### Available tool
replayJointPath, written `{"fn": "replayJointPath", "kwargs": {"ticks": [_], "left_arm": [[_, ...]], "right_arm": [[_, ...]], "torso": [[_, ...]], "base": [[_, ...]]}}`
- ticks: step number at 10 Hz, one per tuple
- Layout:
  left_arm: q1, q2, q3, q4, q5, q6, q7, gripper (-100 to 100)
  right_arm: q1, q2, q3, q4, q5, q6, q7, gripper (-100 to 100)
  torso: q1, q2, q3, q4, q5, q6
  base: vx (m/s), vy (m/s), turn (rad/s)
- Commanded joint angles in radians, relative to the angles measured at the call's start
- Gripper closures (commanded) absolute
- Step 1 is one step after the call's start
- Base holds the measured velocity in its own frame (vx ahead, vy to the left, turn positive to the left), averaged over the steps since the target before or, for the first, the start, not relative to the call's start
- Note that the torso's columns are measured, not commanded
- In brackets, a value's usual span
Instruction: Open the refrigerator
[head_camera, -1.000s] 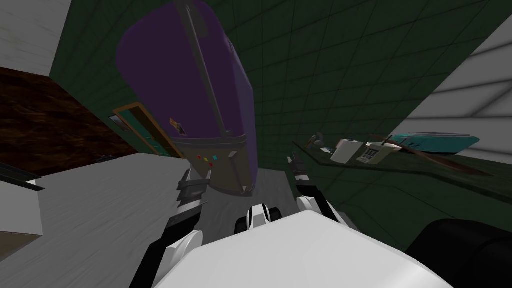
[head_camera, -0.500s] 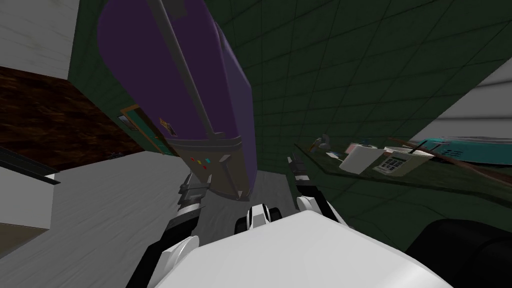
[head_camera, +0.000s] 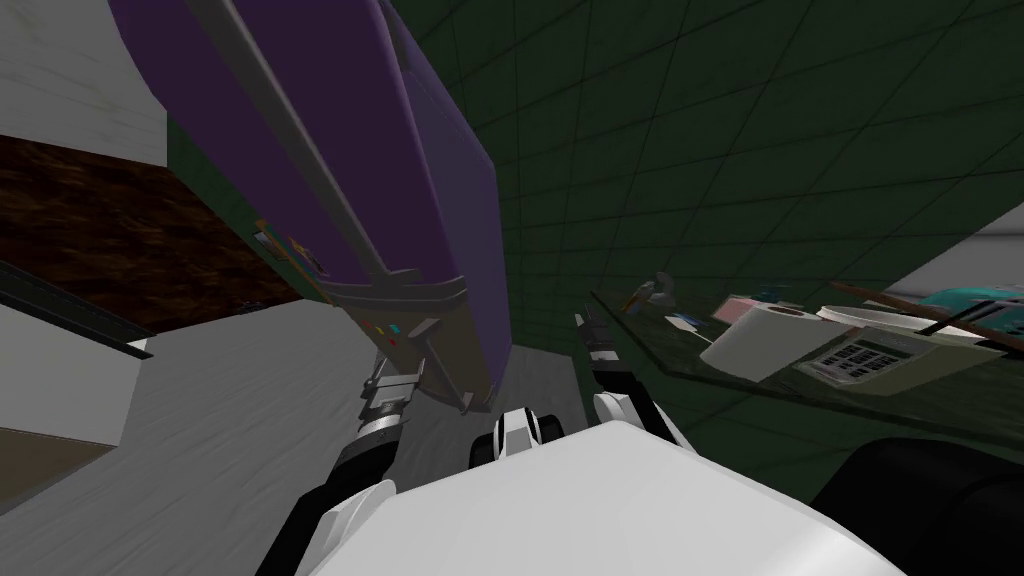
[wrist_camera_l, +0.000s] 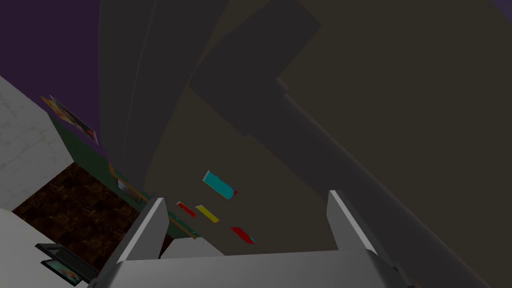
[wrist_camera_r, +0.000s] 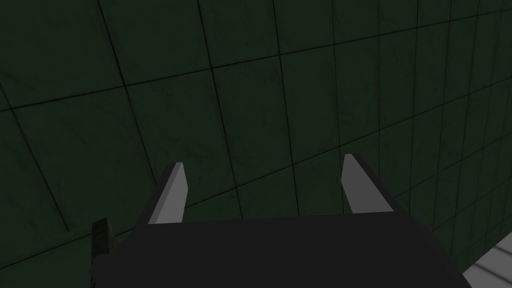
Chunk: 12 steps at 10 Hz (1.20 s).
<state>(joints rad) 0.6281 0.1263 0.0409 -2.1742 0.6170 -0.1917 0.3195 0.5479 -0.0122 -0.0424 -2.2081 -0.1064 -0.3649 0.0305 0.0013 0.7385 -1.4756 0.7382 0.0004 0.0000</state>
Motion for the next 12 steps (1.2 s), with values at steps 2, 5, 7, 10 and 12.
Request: {"fn": "replayJointPath", "kwargs": {"ticks": [2,5,7,10,12], "left_arm": [[0.017,-0.095,0.004,0.009,0.050,0.046,0.019,-100],[0.021,-0.173,0.007,0.013,0.066,0.059,0.025,-100],[0.006,-0.161,0.037,0.015,0.073,0.074,0.028,-100],[-0.026,-0.159,0.110,0.020,0.094,0.110,0.038,-100],[-0.045,-0.158,0.154,0.023,0.107,0.132,0.044,-100]], "right_arm": [[0.000,0.000,0.000,0.000,0.000,0.000,0.000,0],[0.000,0.000,0.000,0.000,0.000,0.000,0.000,0],[0.000,0.000,0.000,0.000,0.000,0.000,0.000,0],[0.000,0.000,0.000,0.000,0.000,0.000,0.000,0],[0.000,0.000,0.000,0.000,0.000,0.000,0.000,0]], "torso": [[0.001,-0.002,-0.001,-0.001,0.000,0.001],[0.001,0.001,0.001,0.000,0.000,0.000],[0.001,0.001,0.001,0.000,0.000,0.000],[-0.002,-0.001,-0.001,0.000,-0.001,0.000],[-0.001,-0.001,-0.001,0.000,0.000,0.000]], "base": [[0.085,-0.118,0.037],[0.040,-0.052,0.018],[0.008,-0.013,-0.038],[0.008,-0.029,-0.097],[0.011,-0.029,-0.085]]}}
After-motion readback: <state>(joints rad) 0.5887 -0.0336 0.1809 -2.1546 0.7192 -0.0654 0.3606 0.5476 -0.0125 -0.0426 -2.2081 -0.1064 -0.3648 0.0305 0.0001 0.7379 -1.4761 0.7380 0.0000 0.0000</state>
